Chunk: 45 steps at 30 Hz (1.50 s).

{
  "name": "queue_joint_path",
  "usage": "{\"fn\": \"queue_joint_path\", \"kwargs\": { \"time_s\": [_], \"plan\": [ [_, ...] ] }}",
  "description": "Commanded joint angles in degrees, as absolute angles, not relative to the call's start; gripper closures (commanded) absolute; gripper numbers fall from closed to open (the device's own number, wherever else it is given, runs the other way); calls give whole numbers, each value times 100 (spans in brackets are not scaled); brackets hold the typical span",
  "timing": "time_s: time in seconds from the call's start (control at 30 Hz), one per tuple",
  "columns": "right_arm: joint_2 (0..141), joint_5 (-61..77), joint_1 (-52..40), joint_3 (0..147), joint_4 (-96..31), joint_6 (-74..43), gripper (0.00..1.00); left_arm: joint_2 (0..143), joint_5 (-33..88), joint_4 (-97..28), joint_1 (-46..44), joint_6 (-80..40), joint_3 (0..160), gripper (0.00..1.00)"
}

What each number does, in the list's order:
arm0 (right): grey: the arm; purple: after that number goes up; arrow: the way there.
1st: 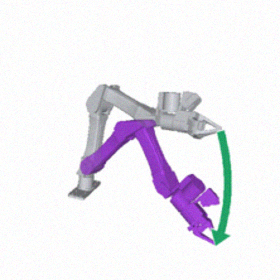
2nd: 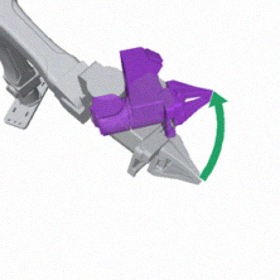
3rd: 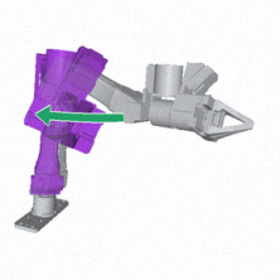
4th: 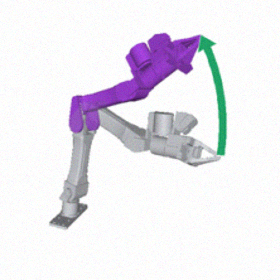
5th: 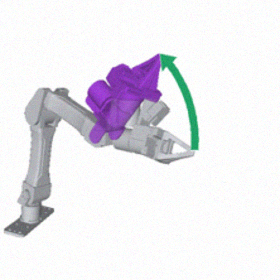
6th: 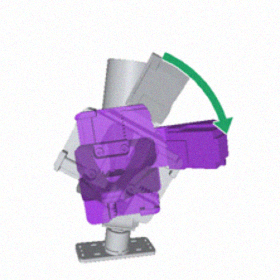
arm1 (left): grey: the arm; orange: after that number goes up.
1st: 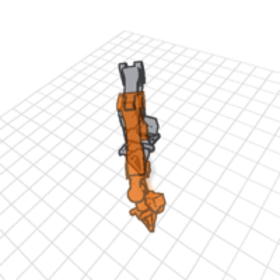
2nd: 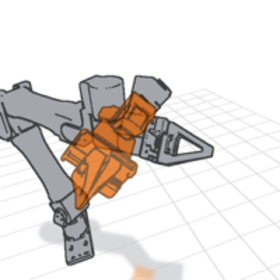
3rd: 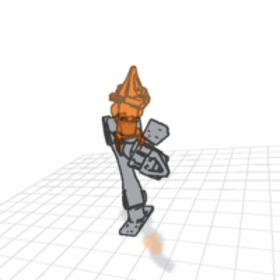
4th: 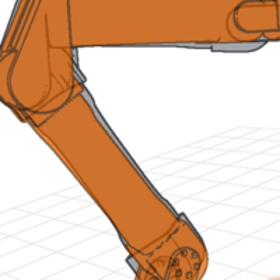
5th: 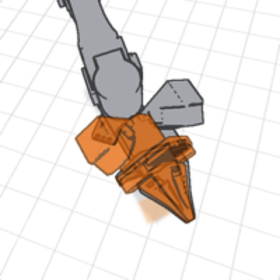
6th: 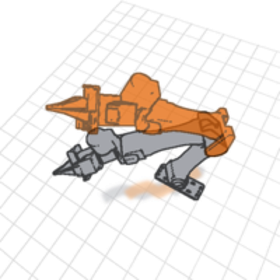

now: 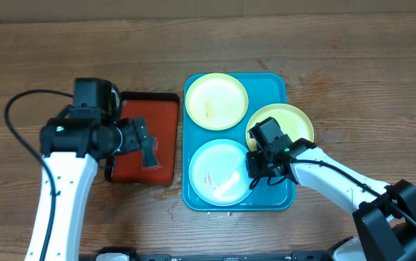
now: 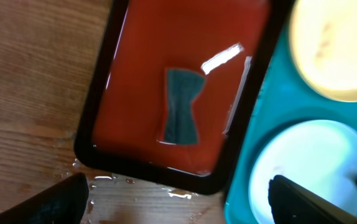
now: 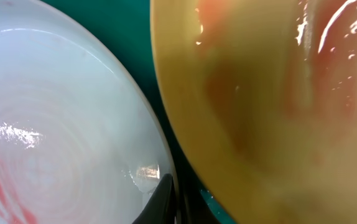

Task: Clean dirty plates on tray and stack at the side
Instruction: 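Lower the left gripper onto the sponge on the red tray and grasp it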

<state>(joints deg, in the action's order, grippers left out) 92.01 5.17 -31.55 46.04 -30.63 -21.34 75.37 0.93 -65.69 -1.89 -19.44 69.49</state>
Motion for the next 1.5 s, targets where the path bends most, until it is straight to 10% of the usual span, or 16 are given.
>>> {"fn": "queue_joint_path", "kwargs": {
  "time_s": [0.0, 0.3, 0.53, 1.07, 1.47],
  "plan": [
    [9249, 82, -3144, 4569, -3006, -2298, 96, 7979, -150, -6141, -217, -2193, 6329, 13],
    [9249, 67, -3144, 4569, -3017, -2296, 96, 9561, 602, -5078, -231, -1793, 5935, 43],
    [9249, 67, -3144, 4569, -3035, -2292, 96, 10475, 707, -4869, -226, -1798, 5937, 96],
    [9249, 43, -3144, 4569, -3081, -2274, 96, 9513, 259, -6077, -233, -1804, 6886, 96],
    [9249, 5, -3144, 4569, -3092, -2279, 96, 9974, 451, -4491, -272, -1844, 5686, 96]
  ]
}}
